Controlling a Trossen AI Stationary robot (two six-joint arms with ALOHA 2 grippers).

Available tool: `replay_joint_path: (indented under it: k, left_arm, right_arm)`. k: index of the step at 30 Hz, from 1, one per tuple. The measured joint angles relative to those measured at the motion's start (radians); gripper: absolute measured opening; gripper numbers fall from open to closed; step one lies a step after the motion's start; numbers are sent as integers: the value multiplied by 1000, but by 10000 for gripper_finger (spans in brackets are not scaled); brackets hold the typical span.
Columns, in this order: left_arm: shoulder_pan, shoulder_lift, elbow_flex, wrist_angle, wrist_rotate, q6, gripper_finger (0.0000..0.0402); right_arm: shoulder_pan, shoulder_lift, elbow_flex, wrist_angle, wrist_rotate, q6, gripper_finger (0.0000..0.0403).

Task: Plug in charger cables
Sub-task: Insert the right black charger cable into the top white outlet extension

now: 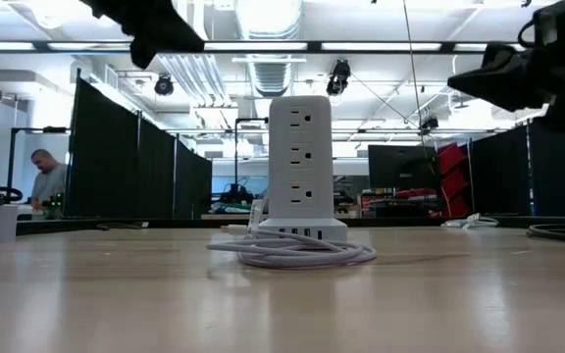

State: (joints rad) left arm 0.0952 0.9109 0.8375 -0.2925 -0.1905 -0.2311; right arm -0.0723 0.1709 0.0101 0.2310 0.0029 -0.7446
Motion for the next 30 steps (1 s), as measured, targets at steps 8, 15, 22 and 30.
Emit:
replay_joint_path:
  k: [8,15,22,30]
  left_arm:
    - [0,-26,-3,221,18,184,25]
    - [0,-36,-32,448,154,248,25]
    - [0,-69,-99,699,278,208,25]
    - [0,-73,-97,711,268,139,25]
  right_arm:
    - [0,22,0,296,-52,633,0]
    - [-5,48,-1,384,214,1286,0]
    - [0,201,120,124,-234,1281,0]
    - [13,503,405,-191,-313,1505,0]
